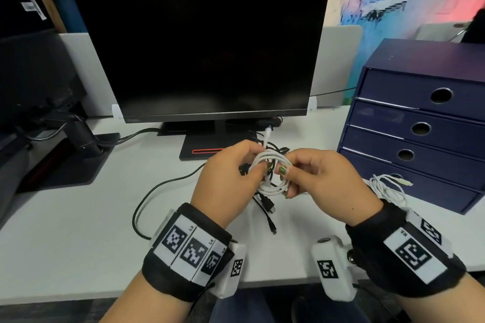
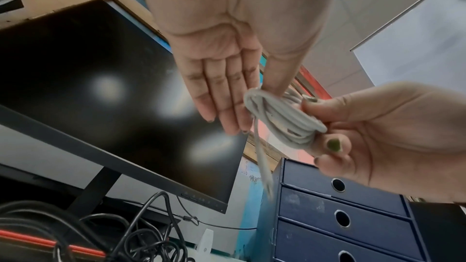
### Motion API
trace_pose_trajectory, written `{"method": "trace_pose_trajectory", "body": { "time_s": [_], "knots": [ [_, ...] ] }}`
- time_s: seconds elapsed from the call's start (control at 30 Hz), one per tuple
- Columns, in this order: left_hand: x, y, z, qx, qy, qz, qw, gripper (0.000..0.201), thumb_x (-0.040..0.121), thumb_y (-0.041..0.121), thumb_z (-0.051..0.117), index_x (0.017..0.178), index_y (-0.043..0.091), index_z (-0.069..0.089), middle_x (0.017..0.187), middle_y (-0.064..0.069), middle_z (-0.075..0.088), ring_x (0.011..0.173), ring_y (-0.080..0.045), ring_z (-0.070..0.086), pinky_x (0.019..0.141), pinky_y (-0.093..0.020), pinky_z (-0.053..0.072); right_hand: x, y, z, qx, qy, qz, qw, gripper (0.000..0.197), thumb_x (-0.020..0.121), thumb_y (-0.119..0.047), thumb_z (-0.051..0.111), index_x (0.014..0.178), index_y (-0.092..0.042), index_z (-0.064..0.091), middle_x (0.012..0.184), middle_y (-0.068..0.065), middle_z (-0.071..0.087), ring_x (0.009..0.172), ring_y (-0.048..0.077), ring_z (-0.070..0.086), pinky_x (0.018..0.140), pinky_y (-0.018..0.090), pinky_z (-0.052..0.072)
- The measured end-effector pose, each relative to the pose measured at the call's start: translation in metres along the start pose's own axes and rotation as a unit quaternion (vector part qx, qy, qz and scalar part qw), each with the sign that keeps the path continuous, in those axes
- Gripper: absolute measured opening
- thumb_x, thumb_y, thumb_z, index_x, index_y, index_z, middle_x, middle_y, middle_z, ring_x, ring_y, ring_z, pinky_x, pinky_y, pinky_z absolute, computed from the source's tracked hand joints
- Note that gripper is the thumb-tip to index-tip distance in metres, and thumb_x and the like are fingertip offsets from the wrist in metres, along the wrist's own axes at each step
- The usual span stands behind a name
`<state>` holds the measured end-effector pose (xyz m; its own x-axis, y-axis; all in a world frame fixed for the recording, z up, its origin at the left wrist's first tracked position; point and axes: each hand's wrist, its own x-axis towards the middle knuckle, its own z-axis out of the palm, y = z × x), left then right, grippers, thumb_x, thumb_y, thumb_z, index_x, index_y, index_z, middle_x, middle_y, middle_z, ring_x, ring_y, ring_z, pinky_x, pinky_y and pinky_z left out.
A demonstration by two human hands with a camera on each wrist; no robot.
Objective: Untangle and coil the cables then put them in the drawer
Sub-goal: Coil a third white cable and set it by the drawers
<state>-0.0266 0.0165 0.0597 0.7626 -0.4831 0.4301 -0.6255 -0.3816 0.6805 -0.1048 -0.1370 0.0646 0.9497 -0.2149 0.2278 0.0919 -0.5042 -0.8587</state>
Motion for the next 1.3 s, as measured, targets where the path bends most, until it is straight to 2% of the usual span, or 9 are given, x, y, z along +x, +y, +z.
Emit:
{"method": "trace_pose_trajectory", "body": {
  "time_s": [0.1,0.23,0.33,0.5,0.7,0.83,1.07,1.23,1.3],
  "knots": [
    [-0.001,0.004,-0.001,-0.005,-0.019,-0.010,1.000,0.037,0.089,0.024,0.063,0.123,0.036,0.055,0.094,0.018,0.068,0.091,0.008,0.058,0.074,0.004,0.035,0.001,-0.001,-0.001,-0.019,0.005,-0.007,1.000,0.019,0.092,-0.008,0.056,0.087,-0.020,0.070,0.069,0.009,0.069,0.058,0.019,0.066,0.074,0.046,0.058],
    [0.002,0.005,-0.001,-0.007,-0.037,-0.022,0.999,0.020,0.089,0.025,0.064,0.107,0.032,0.069,0.098,0.016,0.068,0.088,0.003,0.061,0.074,-0.004,0.042,0.003,-0.004,-0.003,-0.034,0.011,-0.005,0.999,0.019,0.092,-0.008,0.056,0.089,-0.020,0.071,0.070,0.005,0.070,0.058,0.015,0.066,0.071,0.039,0.060],
    [0.003,0.005,-0.002,-0.032,-0.038,-0.031,0.998,0.007,0.087,0.028,0.066,0.094,0.030,0.068,0.090,0.013,0.067,0.082,0.000,0.061,0.073,-0.016,0.048,0.004,-0.005,-0.004,-0.034,0.013,-0.003,0.999,0.019,0.093,-0.009,0.056,0.089,-0.021,0.071,0.069,0.004,0.071,0.059,0.014,0.067,0.071,0.038,0.060],
    [0.003,0.005,0.001,-0.039,-0.036,-0.027,0.998,0.004,0.088,0.028,0.064,0.089,0.025,0.063,0.090,0.008,0.061,0.084,-0.008,0.060,0.077,-0.031,0.051,0.006,-0.004,-0.002,-0.044,0.031,-0.001,0.999,0.018,0.092,-0.011,0.056,0.088,-0.021,0.070,0.069,0.000,0.071,0.059,0.009,0.068,0.068,0.031,0.060],
    [0.004,0.007,0.003,-0.007,-0.025,-0.013,1.000,0.015,0.094,0.026,0.055,0.079,0.024,0.052,0.083,0.009,0.048,0.071,0.004,0.049,0.062,-0.007,0.037,0.006,-0.001,0.007,-0.154,0.101,-0.039,0.982,0.005,0.090,-0.023,0.061,0.086,-0.026,0.060,0.082,-0.007,0.061,0.074,0.006,0.057,0.063,0.011,0.042],
    [0.004,0.004,0.003,-0.083,-0.060,-0.055,0.993,0.013,0.095,0.026,0.053,0.086,0.019,0.058,0.089,0.000,0.059,0.077,-0.006,0.055,0.064,-0.014,0.040,0.007,-0.003,0.006,-0.116,0.077,-0.038,0.990,0.009,0.092,-0.018,0.059,0.090,-0.024,0.053,0.076,-0.008,0.063,0.069,0.002,0.057,0.060,0.008,0.042],
    [0.004,0.002,0.003,-0.220,-0.091,-0.115,0.964,0.013,0.094,0.021,0.056,0.089,0.016,0.066,0.081,-0.003,0.070,0.077,-0.016,0.061,0.080,-0.041,0.050,0.004,-0.004,0.008,-0.015,0.024,-0.009,1.000,0.020,0.097,-0.009,0.047,0.108,-0.025,0.044,0.078,0.003,0.066,0.064,0.006,0.063,0.059,0.011,0.047],
    [0.005,0.001,0.003,-0.180,-0.087,-0.058,0.978,0.009,0.090,0.021,0.063,0.098,0.024,0.063,0.085,-0.006,0.068,0.081,-0.021,0.063,0.077,-0.037,0.050,0.007,-0.001,0.006,0.040,0.021,0.005,0.999,0.033,0.095,-0.003,0.048,0.116,-0.029,0.046,0.086,0.000,0.066,0.076,0.015,0.066,0.074,0.030,0.054],
    [0.003,-0.001,0.001,-0.199,-0.066,-0.016,0.978,0.044,0.085,0.013,0.069,0.115,0.039,0.050,0.081,-0.003,0.067,0.079,-0.017,0.066,0.075,-0.028,0.053,0.008,0.000,0.006,0.064,0.022,0.020,0.998,0.035,0.094,-0.002,0.050,0.116,-0.029,0.048,0.084,0.003,0.067,0.077,0.018,0.067,0.076,0.034,0.054]
  ]
}}
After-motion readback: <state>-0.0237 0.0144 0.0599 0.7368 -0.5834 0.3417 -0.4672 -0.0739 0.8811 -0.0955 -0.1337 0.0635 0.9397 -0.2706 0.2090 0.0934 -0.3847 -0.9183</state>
